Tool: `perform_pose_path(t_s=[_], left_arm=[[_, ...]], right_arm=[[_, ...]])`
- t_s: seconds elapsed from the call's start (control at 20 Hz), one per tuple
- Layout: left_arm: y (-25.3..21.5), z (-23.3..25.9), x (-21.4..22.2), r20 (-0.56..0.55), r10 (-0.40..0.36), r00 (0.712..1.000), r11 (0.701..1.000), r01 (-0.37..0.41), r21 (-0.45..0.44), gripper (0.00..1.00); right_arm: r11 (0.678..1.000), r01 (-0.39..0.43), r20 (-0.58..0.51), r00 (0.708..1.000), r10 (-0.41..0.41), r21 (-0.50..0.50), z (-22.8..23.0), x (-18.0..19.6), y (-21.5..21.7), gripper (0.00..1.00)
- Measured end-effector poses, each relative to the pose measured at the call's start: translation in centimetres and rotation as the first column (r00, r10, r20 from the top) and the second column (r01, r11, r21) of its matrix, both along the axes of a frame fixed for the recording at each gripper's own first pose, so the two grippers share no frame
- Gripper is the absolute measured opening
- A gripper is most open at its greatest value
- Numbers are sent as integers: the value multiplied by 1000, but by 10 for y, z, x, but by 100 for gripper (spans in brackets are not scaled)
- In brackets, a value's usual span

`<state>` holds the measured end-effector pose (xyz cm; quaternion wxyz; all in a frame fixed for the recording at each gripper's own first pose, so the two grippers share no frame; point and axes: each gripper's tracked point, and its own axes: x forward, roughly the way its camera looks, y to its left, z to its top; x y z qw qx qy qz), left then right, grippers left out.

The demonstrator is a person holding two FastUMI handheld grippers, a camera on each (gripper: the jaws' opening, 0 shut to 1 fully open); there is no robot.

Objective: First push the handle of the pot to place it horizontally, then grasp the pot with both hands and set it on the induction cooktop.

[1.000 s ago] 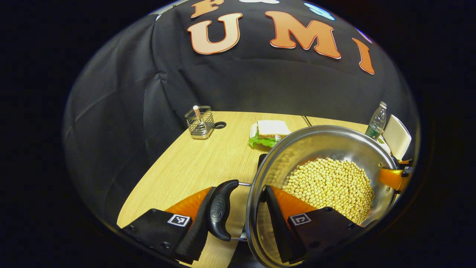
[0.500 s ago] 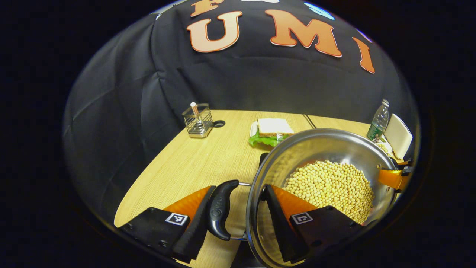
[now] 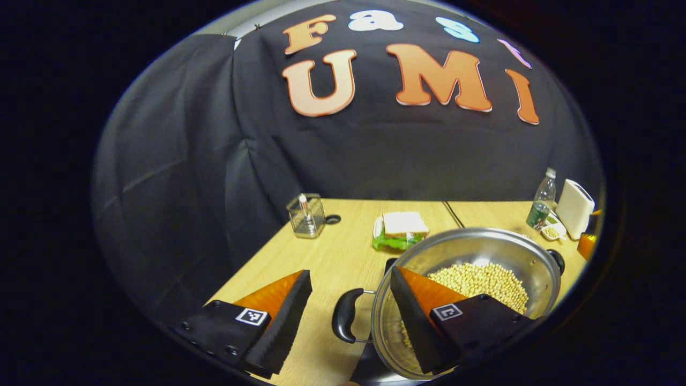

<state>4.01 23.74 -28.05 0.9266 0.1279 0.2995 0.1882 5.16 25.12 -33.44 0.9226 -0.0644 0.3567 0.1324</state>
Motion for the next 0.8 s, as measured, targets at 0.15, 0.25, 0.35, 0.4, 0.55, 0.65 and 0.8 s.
perform_pose_path(t_s=[0.15,0.25,0.35,0.4,0.55,0.65,0.8], left_arm=[[-20,52,2,111,-3,994,1000,2,9,96],[-39,83,2,186,-11,983,1000,15,-20,96],[-59,115,1,252,-34,967,998,46,-42,100],[-71,127,0,278,-46,959,997,63,-51,99],[-107,167,-6,347,-88,934,992,115,-58,100],[-127,191,-8,398,-120,909,988,151,-46,100],[-148,214,-16,455,-139,879,982,183,-54,100]], right_arm=[[1000,5,130,991,-6,10,54,-1,-23,95],[999,0,197,980,-8,38,87,4,-41,95],[998,-14,279,960,-4,63,125,-1,-52,95],[997,-21,316,949,-3,73,142,-3,-58,95],[997,-18,412,911,-15,75,187,-16,-78,95],[997,4,448,893,-39,78,207,-18,-95,95],[996,54,468,880,-82,74,222,-22,-129,95]])
